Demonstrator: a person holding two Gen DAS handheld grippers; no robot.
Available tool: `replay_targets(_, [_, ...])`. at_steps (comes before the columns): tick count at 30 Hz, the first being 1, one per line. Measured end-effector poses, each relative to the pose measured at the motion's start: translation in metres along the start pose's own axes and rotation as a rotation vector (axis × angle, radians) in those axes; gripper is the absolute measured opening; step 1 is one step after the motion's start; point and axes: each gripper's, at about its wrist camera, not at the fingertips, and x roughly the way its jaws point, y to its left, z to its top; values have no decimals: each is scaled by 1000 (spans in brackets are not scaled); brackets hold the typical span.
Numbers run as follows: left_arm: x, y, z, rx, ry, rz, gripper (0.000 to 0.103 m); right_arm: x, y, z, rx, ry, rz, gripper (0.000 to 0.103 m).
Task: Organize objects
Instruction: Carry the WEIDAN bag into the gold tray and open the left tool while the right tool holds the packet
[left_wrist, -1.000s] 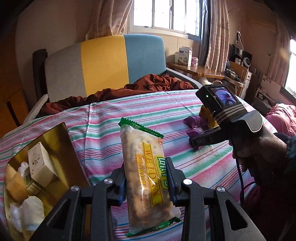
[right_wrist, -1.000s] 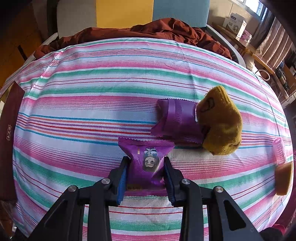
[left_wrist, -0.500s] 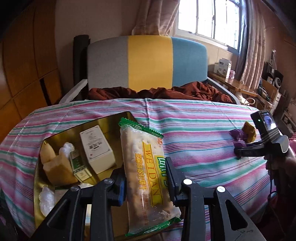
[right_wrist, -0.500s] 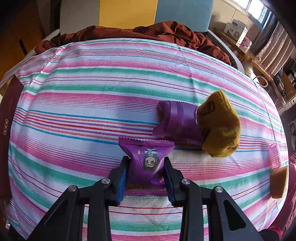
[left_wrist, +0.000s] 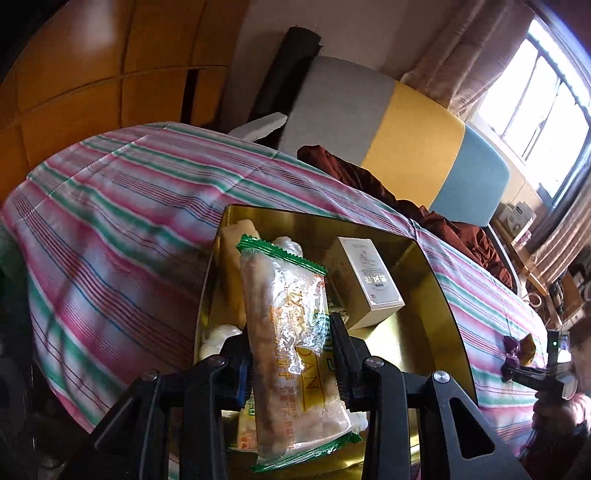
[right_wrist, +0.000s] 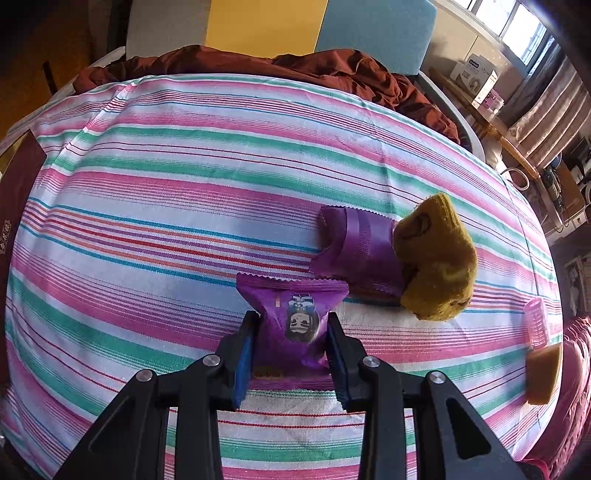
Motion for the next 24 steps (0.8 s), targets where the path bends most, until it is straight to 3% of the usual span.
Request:
replay_targets(3, [4,1,0,-11,14,-15,36,-1,1,0,-2,0,-2,35])
replay_targets(6, [12,-12,-4,-19,59,-84,36,-3,3,0,-1,0,-3,35])
replay_targets(12, [29,-61,-12,69,120,-187,36,-2,3,1,-4,0,-6,35])
replay_targets(17, [51,-87,-26,140,182,-187,36,0,1,3,-9,0,-7,35])
replay_targets(24, [67,-90,-42,165,236,-150,40,-1,2,3,-9,-1,-10,35])
